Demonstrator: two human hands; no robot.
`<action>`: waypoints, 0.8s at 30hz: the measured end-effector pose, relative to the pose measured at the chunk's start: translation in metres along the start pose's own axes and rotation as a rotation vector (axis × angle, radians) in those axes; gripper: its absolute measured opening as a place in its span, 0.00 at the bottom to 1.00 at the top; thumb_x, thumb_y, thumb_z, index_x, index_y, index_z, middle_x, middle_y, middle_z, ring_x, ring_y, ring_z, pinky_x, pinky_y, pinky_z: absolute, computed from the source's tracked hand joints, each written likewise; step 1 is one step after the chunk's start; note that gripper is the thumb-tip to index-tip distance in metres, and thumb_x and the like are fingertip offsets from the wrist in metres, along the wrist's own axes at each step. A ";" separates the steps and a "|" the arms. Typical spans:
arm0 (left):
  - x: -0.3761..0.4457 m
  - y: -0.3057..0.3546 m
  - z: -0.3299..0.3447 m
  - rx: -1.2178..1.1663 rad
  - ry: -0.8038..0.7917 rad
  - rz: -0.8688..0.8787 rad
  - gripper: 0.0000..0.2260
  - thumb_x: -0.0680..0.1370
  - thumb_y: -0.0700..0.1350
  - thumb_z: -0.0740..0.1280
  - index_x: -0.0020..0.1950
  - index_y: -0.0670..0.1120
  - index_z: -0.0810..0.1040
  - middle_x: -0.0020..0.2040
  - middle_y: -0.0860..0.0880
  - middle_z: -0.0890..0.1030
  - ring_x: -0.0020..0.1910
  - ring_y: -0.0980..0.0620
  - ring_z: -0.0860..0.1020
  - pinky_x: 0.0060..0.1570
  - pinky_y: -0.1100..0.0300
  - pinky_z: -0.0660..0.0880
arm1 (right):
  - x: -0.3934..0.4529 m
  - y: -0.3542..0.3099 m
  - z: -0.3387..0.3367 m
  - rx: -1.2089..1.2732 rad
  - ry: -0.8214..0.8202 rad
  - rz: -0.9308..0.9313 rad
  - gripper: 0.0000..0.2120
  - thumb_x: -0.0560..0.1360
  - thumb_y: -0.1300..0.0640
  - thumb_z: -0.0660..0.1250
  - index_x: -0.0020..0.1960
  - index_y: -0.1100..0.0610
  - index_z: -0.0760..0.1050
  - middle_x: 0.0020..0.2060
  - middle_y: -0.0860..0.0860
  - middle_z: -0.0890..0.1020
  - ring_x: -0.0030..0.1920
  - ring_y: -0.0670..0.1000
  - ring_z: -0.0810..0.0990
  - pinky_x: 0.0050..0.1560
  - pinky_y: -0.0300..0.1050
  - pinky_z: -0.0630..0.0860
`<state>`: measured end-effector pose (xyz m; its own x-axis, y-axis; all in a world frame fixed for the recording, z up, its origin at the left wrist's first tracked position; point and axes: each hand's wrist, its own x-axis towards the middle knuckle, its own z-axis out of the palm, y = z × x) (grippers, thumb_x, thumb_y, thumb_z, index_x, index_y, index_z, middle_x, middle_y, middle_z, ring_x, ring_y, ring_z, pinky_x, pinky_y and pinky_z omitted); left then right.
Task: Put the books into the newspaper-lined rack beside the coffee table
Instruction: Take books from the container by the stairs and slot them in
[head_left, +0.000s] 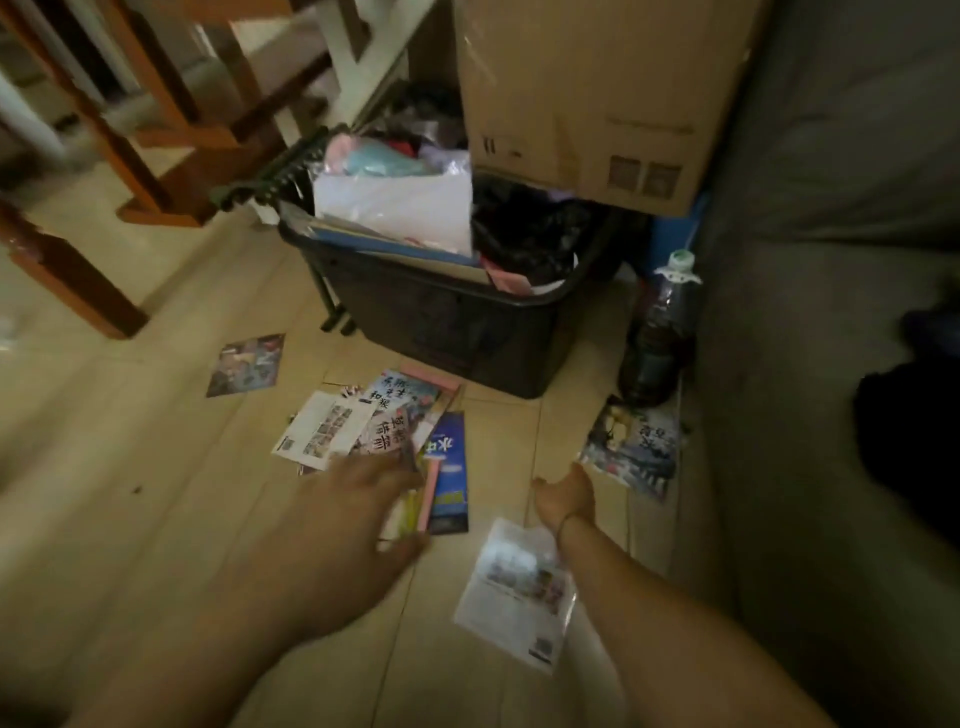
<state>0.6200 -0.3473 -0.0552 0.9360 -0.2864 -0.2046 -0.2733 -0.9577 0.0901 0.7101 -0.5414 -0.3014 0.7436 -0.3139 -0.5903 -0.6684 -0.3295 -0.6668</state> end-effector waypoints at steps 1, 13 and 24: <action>0.011 0.011 0.031 -0.026 -0.150 -0.024 0.25 0.79 0.62 0.60 0.75 0.59 0.63 0.76 0.55 0.62 0.74 0.53 0.59 0.74 0.52 0.57 | 0.025 0.016 -0.005 -0.046 0.015 0.051 0.35 0.76 0.51 0.66 0.78 0.59 0.55 0.75 0.59 0.63 0.71 0.62 0.67 0.69 0.52 0.69; 0.029 0.021 0.189 -0.266 -0.683 -0.286 0.26 0.80 0.60 0.60 0.77 0.56 0.60 0.77 0.53 0.62 0.77 0.48 0.57 0.75 0.42 0.54 | 0.133 0.114 -0.027 -0.856 0.123 -0.033 0.38 0.78 0.37 0.53 0.79 0.55 0.42 0.78 0.57 0.44 0.77 0.61 0.43 0.74 0.62 0.53; 0.004 0.013 0.225 -0.524 -0.818 -0.463 0.22 0.80 0.54 0.65 0.72 0.51 0.69 0.71 0.49 0.72 0.67 0.50 0.72 0.68 0.56 0.70 | -0.045 0.159 0.073 -0.922 0.000 -0.191 0.27 0.76 0.47 0.58 0.74 0.51 0.63 0.66 0.55 0.68 0.65 0.57 0.66 0.64 0.57 0.64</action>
<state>0.5705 -0.3675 -0.2740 0.4381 -0.0170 -0.8987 0.3805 -0.9023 0.2026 0.5713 -0.5141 -0.4139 0.8417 -0.1821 -0.5083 -0.2833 -0.9504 -0.1286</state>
